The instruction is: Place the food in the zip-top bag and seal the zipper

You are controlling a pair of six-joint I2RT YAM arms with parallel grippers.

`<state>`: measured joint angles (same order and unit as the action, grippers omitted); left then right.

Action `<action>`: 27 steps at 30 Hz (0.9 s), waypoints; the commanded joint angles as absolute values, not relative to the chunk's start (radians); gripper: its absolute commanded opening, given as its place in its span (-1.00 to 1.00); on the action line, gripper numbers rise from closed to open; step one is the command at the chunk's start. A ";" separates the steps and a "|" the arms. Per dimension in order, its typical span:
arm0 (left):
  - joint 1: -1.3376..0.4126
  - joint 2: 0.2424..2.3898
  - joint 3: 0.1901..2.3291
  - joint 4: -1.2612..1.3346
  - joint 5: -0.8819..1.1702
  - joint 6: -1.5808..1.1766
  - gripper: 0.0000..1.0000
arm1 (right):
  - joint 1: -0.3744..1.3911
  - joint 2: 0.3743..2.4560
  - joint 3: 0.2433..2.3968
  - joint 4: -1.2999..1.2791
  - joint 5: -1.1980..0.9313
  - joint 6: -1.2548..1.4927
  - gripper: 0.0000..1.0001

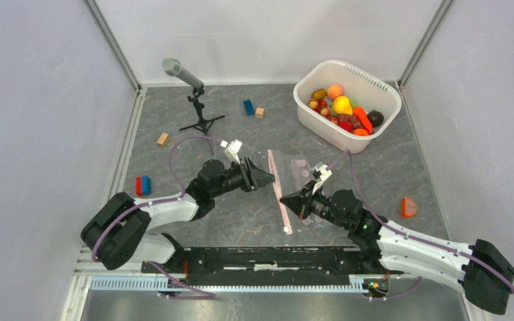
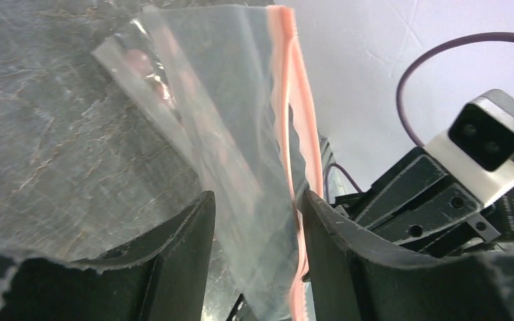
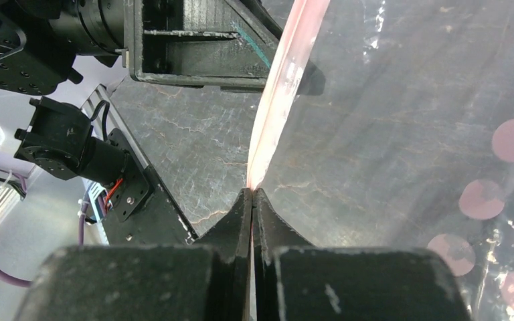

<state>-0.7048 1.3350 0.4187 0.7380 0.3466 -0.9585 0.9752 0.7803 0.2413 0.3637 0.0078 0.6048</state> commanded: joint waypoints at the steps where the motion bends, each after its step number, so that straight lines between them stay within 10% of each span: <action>1: -0.720 1.361 0.424 0.872 0.427 -1.018 0.14 | 0.980 0.783 0.226 0.430 0.015 0.591 -1.00; 17: -0.758 1.330 0.427 0.783 0.415 -0.949 -0.89 | 0.979 0.798 0.233 0.395 0.028 0.594 -1.00; 22: -0.766 1.251 0.463 0.578 0.350 -0.897 -0.95 | 0.980 0.801 0.315 0.255 0.075 0.567 -0.14; 27: -0.799 1.176 0.557 0.305 0.219 -0.872 -0.95 | 1.001 0.832 0.448 0.094 0.133 0.504 0.14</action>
<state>-0.7708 1.2388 0.4564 0.5285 0.3389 -0.9379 0.9779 0.8143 0.3252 0.1974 0.0700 0.5663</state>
